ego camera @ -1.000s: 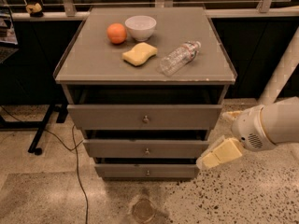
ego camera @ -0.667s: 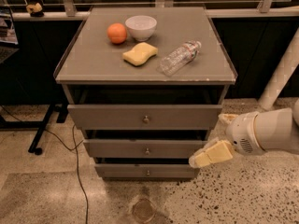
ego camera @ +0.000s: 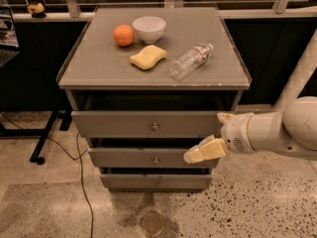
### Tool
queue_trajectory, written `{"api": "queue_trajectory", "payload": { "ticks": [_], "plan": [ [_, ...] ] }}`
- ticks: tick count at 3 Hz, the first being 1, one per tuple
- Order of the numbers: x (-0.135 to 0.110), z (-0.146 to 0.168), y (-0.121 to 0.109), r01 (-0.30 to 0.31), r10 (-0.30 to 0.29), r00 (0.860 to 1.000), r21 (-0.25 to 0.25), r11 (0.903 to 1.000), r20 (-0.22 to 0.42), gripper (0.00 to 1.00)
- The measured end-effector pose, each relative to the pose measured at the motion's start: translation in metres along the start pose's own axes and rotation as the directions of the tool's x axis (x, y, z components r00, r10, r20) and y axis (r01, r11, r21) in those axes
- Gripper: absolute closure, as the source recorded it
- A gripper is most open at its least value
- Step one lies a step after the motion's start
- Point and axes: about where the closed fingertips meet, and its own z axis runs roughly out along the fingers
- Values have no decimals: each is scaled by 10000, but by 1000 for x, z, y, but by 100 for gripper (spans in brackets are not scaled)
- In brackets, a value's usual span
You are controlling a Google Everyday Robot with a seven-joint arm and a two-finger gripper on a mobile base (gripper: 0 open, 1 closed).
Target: Open top drawer
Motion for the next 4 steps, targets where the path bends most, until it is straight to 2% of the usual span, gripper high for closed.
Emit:
{"api": "queue_trajectory", "payload": {
  "ticks": [1, 2, 3, 4],
  "plan": [
    [-22, 35, -12, 114, -118, 9999, -505, 9987, -76, 0],
    [-23, 36, -11, 133, -138, 9999, -531, 9985, -79, 0],
    [-13, 38, -12, -353, 353, 9994, -207, 9992, 13, 0],
    [-5, 53, -22, -899, 888, 9957, 468, 9948, 247, 0]
  ]
}}
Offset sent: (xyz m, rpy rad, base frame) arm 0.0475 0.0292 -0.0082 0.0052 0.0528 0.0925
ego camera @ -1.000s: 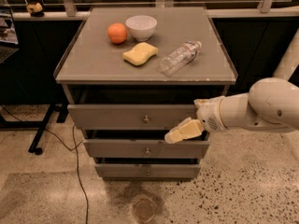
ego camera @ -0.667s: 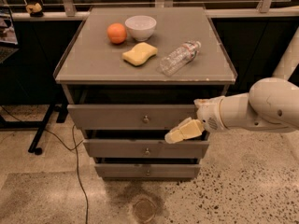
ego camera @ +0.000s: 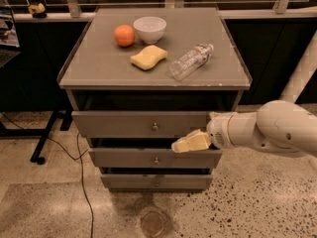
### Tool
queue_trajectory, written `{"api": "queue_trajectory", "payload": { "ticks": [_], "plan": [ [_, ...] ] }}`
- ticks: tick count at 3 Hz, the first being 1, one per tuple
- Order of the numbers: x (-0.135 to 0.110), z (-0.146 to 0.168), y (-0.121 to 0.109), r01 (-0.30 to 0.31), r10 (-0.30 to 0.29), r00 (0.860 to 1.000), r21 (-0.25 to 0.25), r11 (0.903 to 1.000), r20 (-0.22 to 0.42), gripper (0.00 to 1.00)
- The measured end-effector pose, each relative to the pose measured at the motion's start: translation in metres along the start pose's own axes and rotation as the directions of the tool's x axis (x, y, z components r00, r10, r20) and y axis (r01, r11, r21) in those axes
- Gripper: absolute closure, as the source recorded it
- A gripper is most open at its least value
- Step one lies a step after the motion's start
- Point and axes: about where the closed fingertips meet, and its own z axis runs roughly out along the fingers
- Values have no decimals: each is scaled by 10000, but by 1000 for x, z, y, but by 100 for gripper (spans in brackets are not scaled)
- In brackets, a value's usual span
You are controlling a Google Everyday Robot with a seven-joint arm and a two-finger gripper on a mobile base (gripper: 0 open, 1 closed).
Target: Open top drawer
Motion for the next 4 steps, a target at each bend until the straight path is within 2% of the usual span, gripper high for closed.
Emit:
{"api": "queue_trajectory", "payload": {
  "ticks": [1, 2, 3, 4],
  "plan": [
    [-2, 18, -18, -480, 450, 9980, 709, 9963, 434, 0],
    [-14, 36, -36, -560, 477, 9957, 1059, 9928, 795, 0],
    [-32, 53, -51, -606, 485, 9930, 1115, 9919, 1078, 0],
    [-44, 72, -62, -682, 599, 9929, 801, 9944, 1027, 0]
  ]
}}
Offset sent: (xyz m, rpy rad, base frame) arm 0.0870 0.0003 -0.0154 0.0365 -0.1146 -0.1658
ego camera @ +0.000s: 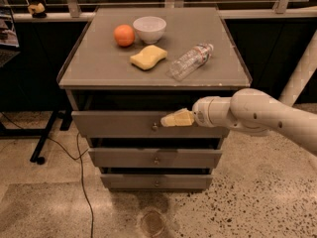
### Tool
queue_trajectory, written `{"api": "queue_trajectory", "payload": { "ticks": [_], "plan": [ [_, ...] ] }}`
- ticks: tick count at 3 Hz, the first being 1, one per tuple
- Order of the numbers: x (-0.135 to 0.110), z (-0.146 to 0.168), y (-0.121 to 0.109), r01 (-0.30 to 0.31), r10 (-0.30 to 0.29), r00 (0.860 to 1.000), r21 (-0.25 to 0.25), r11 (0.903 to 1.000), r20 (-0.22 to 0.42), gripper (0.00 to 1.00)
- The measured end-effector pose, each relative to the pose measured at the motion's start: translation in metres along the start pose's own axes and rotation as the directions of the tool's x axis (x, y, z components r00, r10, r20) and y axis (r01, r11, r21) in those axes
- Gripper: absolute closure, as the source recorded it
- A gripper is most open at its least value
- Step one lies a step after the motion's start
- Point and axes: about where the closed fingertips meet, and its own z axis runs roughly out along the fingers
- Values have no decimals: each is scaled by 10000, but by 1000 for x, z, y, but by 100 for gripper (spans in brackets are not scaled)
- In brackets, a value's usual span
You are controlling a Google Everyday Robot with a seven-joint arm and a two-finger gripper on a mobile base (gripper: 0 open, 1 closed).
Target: Open top drawer
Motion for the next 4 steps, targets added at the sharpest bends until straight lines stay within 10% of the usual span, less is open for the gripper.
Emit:
{"api": "queue_trajectory", "payload": {
  "ticks": [4],
  "plan": [
    [-3, 5, 0, -16, 16, 10000, -19, 10000, 61, 89]
  ]
}}
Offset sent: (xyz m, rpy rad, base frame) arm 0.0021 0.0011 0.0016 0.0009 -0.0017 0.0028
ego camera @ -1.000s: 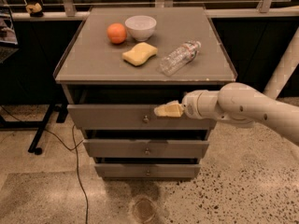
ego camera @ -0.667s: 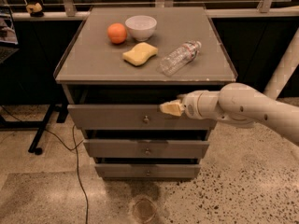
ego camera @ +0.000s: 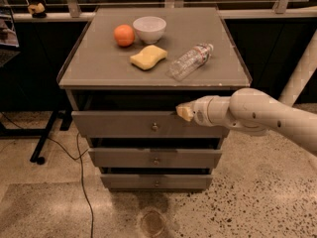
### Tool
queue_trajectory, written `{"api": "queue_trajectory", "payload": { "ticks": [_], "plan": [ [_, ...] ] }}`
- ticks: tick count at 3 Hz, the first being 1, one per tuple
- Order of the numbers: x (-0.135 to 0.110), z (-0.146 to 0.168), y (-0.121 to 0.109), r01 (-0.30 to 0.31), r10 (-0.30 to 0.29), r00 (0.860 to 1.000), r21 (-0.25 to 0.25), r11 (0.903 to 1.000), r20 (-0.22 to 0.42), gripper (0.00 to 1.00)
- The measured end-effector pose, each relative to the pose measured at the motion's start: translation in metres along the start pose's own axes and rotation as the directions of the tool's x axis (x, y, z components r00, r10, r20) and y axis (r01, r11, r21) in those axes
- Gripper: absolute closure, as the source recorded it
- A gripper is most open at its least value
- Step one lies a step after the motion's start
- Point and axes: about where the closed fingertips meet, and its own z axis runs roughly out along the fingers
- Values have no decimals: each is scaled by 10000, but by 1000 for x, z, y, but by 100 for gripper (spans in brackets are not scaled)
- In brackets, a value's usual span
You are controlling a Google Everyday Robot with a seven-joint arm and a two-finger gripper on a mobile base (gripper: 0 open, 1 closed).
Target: Open top drawer
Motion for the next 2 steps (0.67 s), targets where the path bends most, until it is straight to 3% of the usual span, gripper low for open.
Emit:
{"api": "queue_trajectory", "payload": {
  "ticks": [1, 2],
  "plan": [
    [-5, 16, -11, -73, 65, 9996, 315, 9995, 260, 100],
    [-10, 33, -33, -177, 145, 9992, 897, 9958, 369, 100]
  ]
}}
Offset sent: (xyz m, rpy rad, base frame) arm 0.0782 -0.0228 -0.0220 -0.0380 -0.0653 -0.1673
